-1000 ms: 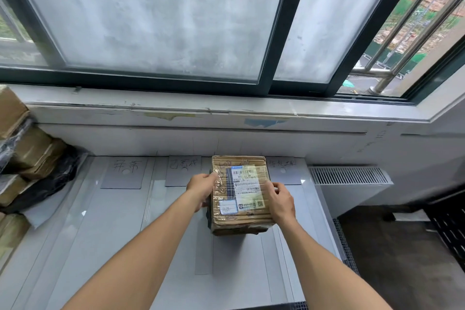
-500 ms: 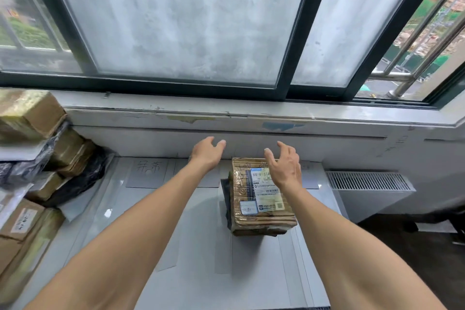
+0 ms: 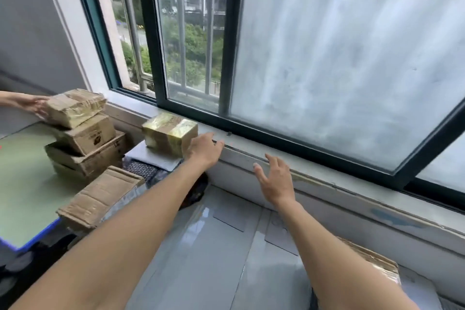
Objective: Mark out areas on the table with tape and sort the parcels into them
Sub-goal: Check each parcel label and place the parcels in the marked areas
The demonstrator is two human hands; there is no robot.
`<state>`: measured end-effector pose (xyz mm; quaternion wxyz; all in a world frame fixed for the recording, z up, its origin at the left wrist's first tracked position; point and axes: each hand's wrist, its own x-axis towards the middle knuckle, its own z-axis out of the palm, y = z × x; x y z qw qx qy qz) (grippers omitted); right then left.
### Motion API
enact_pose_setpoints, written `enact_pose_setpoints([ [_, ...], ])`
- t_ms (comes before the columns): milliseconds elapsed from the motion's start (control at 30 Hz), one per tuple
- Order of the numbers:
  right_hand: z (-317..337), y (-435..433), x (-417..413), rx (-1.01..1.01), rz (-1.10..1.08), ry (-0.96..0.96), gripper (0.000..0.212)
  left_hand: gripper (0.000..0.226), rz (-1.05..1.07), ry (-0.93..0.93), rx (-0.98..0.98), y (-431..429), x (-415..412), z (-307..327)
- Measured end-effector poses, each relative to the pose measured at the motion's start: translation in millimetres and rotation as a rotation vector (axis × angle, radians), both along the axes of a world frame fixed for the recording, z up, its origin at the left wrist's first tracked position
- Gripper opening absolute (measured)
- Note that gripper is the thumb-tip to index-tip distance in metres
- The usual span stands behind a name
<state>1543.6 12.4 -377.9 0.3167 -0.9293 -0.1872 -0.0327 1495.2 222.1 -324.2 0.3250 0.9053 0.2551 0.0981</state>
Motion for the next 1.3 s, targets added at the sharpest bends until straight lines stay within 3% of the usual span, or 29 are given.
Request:
enact_pose_setpoints([
  [467,-9.6,250.1,-40.5,-0.133,0.362,0.028,0.057,0.056,0.330,0.098,-0.062,247.2,-103.9,-46.4],
  [700,-54.9,316.8,-84.4,-0.331,0.406,0.488,0.036,0.071,0.350,0.516,-0.181,297.6,-158.5,-103.7],
  [800,-74.1,326.5,-96.2,-0.218,0.304,0.695,0.043,0.064,0.298,0.578,-0.251,299.5,-164.1,-122.5],
  [867,-78.7,326.6,-101.4,-0.086,0.206,0.806,0.037,0.057,0.296,0.555,-0.308,299.5,-163.1,-129.7],
  [1033,-73.9,324.0,-97.8,0.055,0.174,0.768,0.038,0.053,0.407,0.453,-0.372,304.5,-165.7,-129.8],
  [1133,-63.2,316.5,-95.5,0.230,0.208,0.813,0.025,0.057,0.469,0.414,-0.438,306.0,-169.4,-125.0],
  [1300,-35.9,298.5,-79.8,0.137,0.493,0.570,0.026,0.044,0.480,0.434,-0.838,291.6,-176.8,-120.9],
])
